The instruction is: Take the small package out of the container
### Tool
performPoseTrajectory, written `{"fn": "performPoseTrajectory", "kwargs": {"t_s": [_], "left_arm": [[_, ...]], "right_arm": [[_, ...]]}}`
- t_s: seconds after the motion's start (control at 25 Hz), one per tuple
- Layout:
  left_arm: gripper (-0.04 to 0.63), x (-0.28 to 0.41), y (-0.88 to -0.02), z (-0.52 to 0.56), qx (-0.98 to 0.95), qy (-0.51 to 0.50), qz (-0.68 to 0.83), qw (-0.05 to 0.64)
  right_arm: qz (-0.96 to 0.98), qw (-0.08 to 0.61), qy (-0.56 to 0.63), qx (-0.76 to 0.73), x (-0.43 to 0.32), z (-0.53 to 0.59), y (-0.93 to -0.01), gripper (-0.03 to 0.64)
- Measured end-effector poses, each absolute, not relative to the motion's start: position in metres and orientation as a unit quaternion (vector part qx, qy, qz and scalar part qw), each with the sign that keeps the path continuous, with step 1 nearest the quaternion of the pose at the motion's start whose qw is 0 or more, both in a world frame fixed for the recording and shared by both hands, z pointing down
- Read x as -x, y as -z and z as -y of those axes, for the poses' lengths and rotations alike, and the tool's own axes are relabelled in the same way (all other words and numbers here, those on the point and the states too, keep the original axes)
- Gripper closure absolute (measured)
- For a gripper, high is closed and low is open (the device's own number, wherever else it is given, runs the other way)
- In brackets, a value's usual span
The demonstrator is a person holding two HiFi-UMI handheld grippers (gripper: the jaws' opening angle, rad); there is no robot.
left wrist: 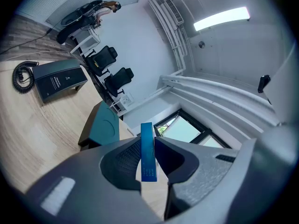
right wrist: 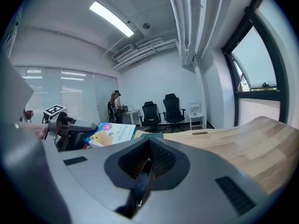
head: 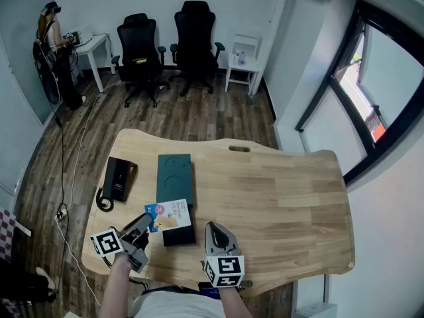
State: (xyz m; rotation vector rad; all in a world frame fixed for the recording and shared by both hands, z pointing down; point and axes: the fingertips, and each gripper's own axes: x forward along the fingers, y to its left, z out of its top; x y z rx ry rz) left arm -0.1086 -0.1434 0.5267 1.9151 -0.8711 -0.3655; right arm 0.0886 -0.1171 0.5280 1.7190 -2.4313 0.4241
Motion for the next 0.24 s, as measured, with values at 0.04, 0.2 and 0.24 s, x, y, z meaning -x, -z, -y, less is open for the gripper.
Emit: {"fn": "performPoseTrajectory", "kwargs": {"t_s": [0.04, 0.2, 0.24], "left_arm": [[0.503, 0.1092, -0.527, 0.1441, -0.786, 0.149, 0.358, 0.481], [0.503, 0.1145, -0.5299, 0.1471, -0.786, 0.142, 0.364, 0.479], [0.503, 0.1157, -0.5308, 0.1475, -0.786, 0.141, 0.365, 0.479]], "right_arm": [[0.807, 0.066, -0.143, -0.57, -0.0884, 0.1175, -0.529, 0.614], [0.806, 0.066, -0.15, -0.569, -0.0871, 0.1195, -0.5328, 0.614], [0.806, 0.066, -0.151, -0.569, -0.0868, 0.1197, -0.5337, 0.614]]}}
